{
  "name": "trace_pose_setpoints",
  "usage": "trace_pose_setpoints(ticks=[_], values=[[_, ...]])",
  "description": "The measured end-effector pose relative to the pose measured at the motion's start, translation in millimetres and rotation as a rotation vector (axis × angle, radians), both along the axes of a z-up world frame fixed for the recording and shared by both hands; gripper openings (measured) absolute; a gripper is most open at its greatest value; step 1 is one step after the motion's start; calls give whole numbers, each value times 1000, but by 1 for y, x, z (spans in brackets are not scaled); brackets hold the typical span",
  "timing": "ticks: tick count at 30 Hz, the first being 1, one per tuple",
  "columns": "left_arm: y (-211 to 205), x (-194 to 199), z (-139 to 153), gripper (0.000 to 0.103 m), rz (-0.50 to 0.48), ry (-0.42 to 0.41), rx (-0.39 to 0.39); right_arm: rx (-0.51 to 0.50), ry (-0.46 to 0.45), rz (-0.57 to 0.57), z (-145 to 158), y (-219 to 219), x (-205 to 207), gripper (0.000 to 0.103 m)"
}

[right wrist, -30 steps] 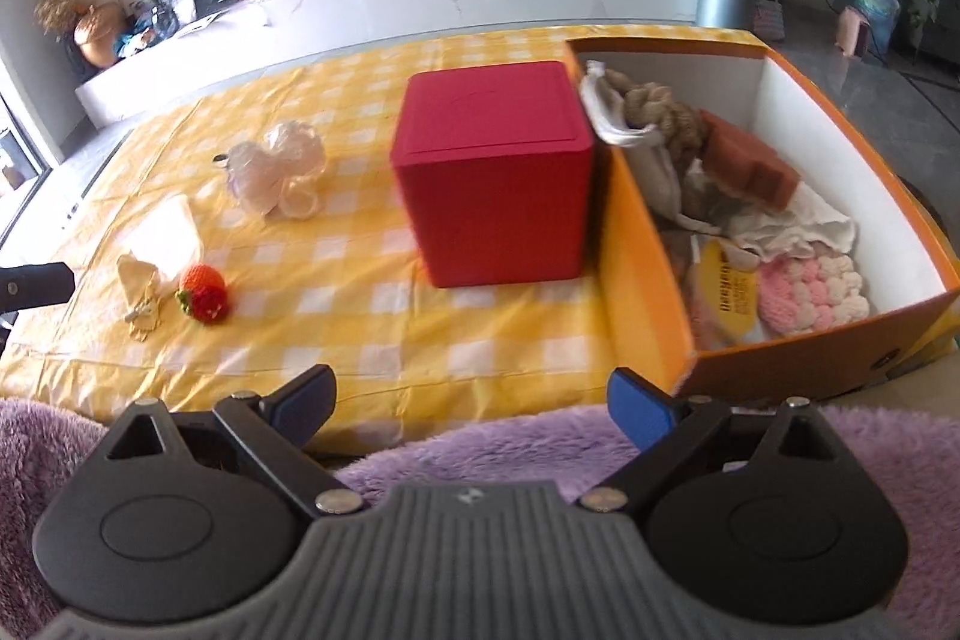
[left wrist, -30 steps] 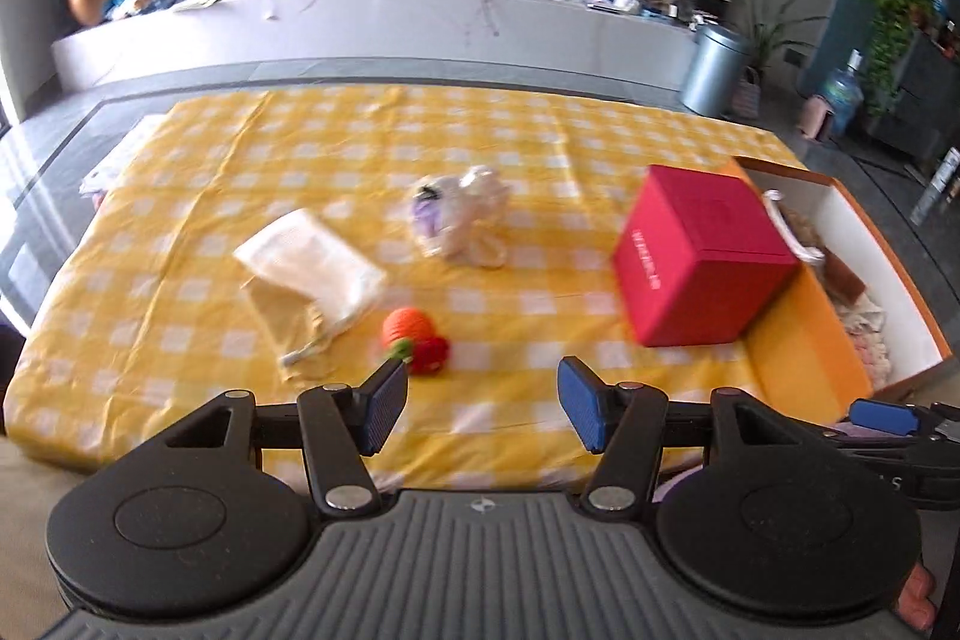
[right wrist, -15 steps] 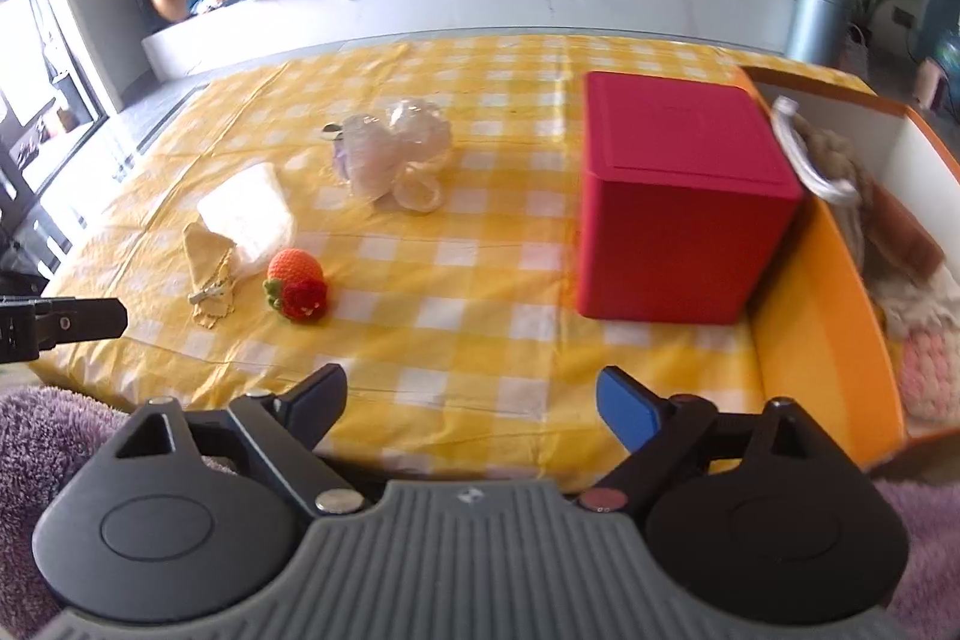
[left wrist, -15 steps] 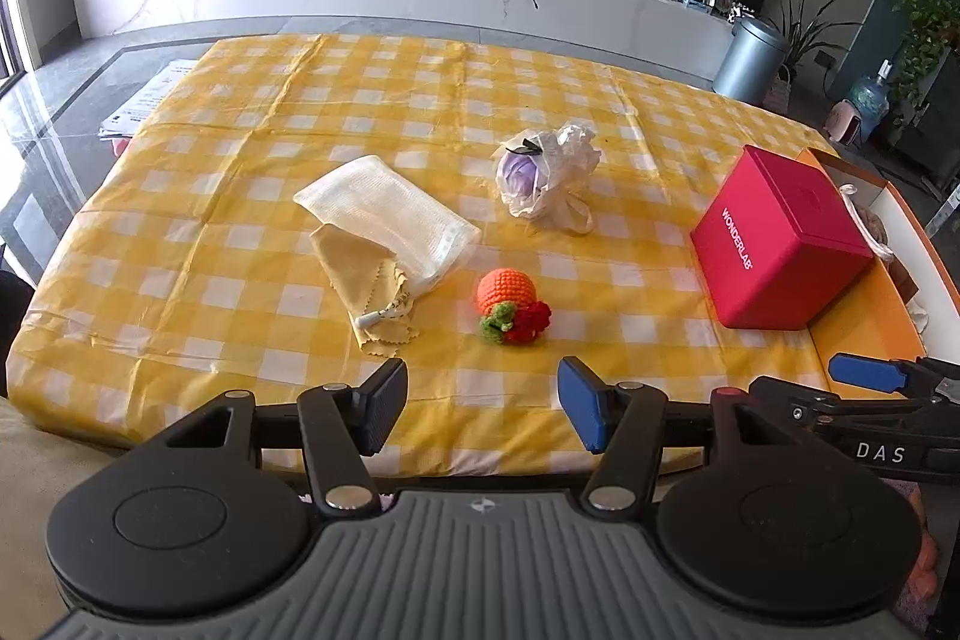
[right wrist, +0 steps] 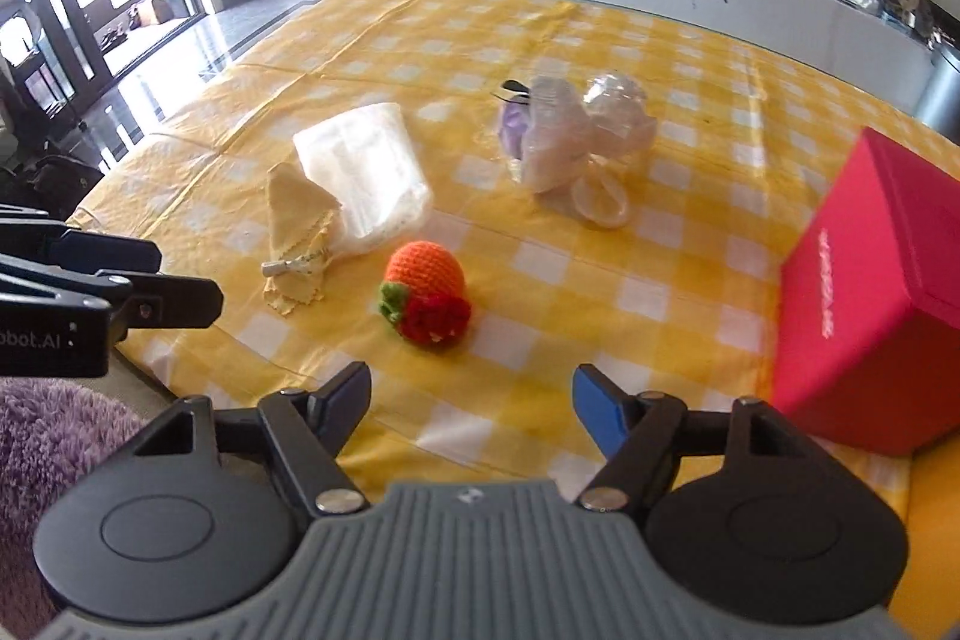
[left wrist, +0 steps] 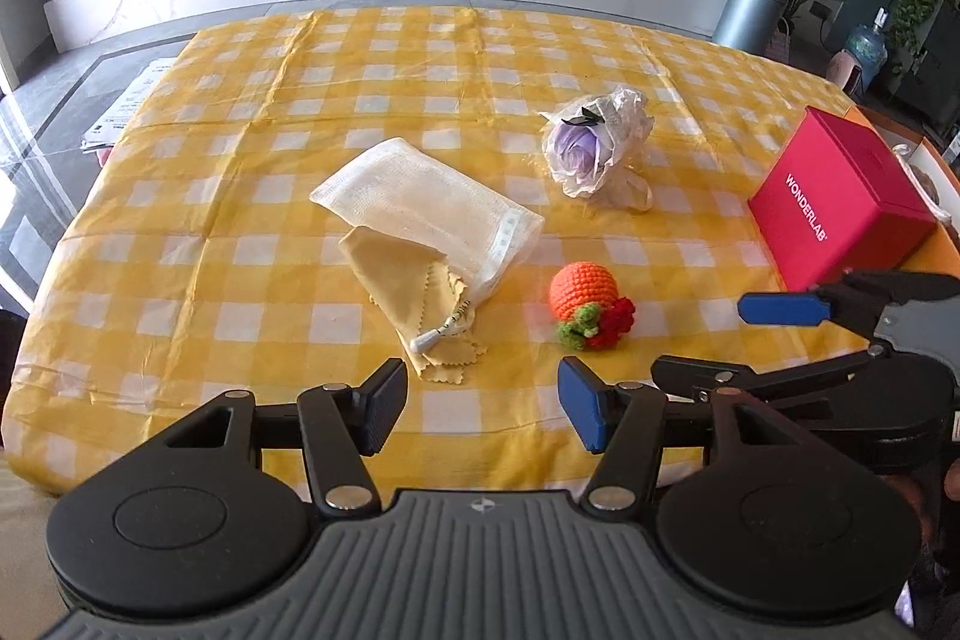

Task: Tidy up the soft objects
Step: 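Grasp the yellow cloth with the left gripper while the right grasps the white mesh bag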

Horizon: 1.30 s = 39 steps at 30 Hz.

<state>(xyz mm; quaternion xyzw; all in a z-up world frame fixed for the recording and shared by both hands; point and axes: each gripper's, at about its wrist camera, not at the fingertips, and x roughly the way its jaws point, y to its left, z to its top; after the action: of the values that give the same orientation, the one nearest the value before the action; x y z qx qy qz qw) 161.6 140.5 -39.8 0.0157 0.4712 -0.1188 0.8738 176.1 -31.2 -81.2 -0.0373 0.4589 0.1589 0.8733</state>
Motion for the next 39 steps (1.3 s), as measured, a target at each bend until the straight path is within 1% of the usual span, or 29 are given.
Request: trace_pose_setpoints(ticks=[2, 4, 7, 9, 13, 15, 17, 20, 22, 24, 25, 26, 27, 28, 31, 33, 36, 37, 39], values=[[3, 7, -4, 68, -18, -1, 17, -19, -3, 31, -5, 12, 12, 70], [8, 15, -8, 68, -16, 2, 29, -31, 7, 60, -11, 22, 25, 67], [15, 29, -15, 70, -2, 6, 23, -36, -1, 77, -13, 30, 41, 67], [21, 41, -21, 72, 8, 12, 1, -39, -11, 88, -11, 33, 51, 67], [31, 67, -37, 72, 58, 25, -40, -46, -28, 116, -8, 40, 71, 66], [36, 79, -44, 71, 70, 38, -58, -45, -33, 128, -8, 43, 78, 63], [39, 87, -50, 68, 73, 46, -75, -42, -32, 143, -9, 47, 84, 58], [42, 97, -58, 56, 79, 54, -79, -49, -30, 157, -13, 52, 93, 58], [41, 101, -62, 46, 76, 55, -75, -47, -25, 166, -16, 54, 97, 58], [38, 104, -66, 40, 62, 62, -82, -40, -22, 181, -18, 57, 100, 58], [38, 105, -68, 33, 56, 68, -88, -38, -23, 189, -18, 59, 102, 58], [38, 106, -70, 30, 54, 70, -93, -39, -25, 197, -20, 61, 103, 58], [39, 107, -70, 23, 59, 62, -98, -39, -27, 203, -21, 62, 104, 58], [41, 107, -71, 13, 64, 61, -98, -36, -28, 207, -22, 64, 105, 58], [45, 106, -69, 5, 79, 56, -98, -39, -23, 221, -28, 71, 107, 56], [47, 101, -64, 4, 86, 37, -78, -47, -23, 233, -31, 75, 108, 56], [55, 94, -55, 4, 98, 22, -74, -53, -14, 249, -38, 82, 111, 55], [58, 92, -53, 4, 107, 20, -57, -54, -7, 254, -41, 84, 112, 55], [61, 90, -51, 4, 132, 26, 2, -54, -1, 267, -45, 88, 112, 55]])
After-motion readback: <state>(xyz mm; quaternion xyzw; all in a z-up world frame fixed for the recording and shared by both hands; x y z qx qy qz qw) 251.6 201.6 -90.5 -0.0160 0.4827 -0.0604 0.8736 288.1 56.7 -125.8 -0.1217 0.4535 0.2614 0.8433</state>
